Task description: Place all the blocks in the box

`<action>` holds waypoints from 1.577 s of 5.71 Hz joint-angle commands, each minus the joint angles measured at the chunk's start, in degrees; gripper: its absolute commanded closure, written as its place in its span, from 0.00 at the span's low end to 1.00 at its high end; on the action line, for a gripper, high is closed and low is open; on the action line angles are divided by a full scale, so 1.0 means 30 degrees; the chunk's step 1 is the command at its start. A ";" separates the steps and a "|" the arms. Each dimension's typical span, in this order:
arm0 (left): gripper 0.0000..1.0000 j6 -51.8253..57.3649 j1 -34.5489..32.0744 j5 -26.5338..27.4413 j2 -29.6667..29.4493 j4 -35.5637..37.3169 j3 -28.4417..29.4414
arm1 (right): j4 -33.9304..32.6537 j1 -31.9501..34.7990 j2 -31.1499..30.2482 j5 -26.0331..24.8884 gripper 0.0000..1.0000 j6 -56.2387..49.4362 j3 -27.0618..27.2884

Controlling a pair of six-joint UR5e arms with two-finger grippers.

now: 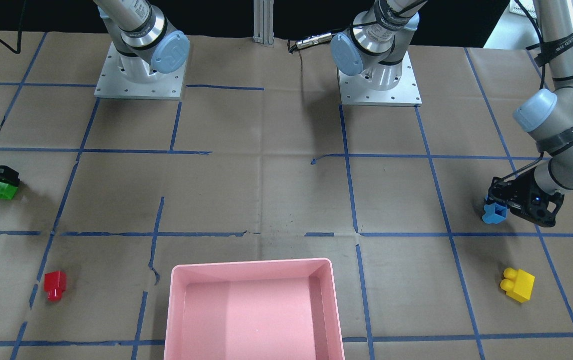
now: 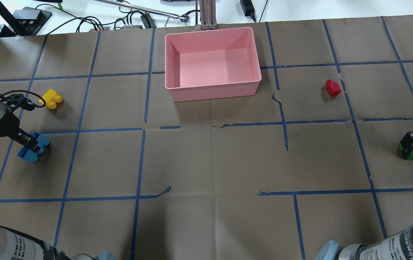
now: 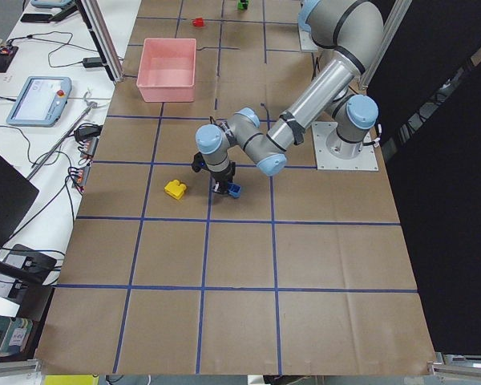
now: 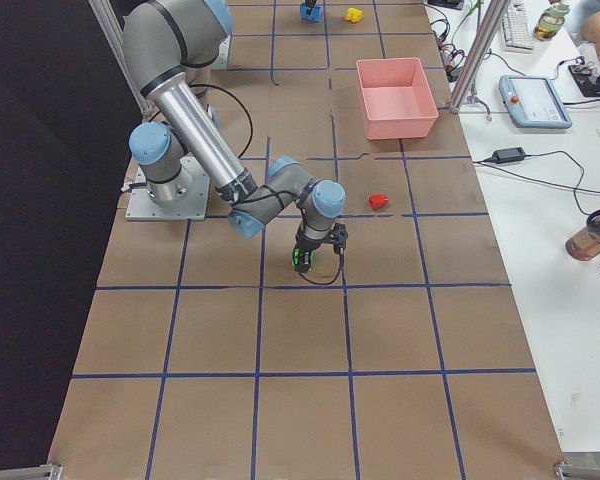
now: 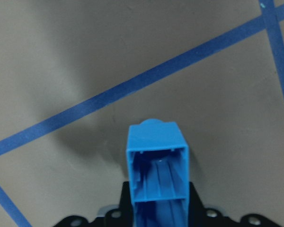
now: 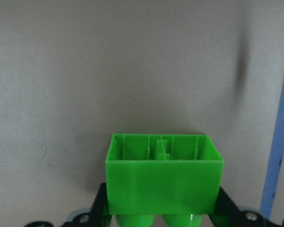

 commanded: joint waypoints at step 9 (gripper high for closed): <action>1.00 -2.2114 -1.4798 -0.4931 -0.6943 -0.5259 1.6915 | 0.7292 0.7226 -0.0239 0.1786 0.53 0.8839 -0.9392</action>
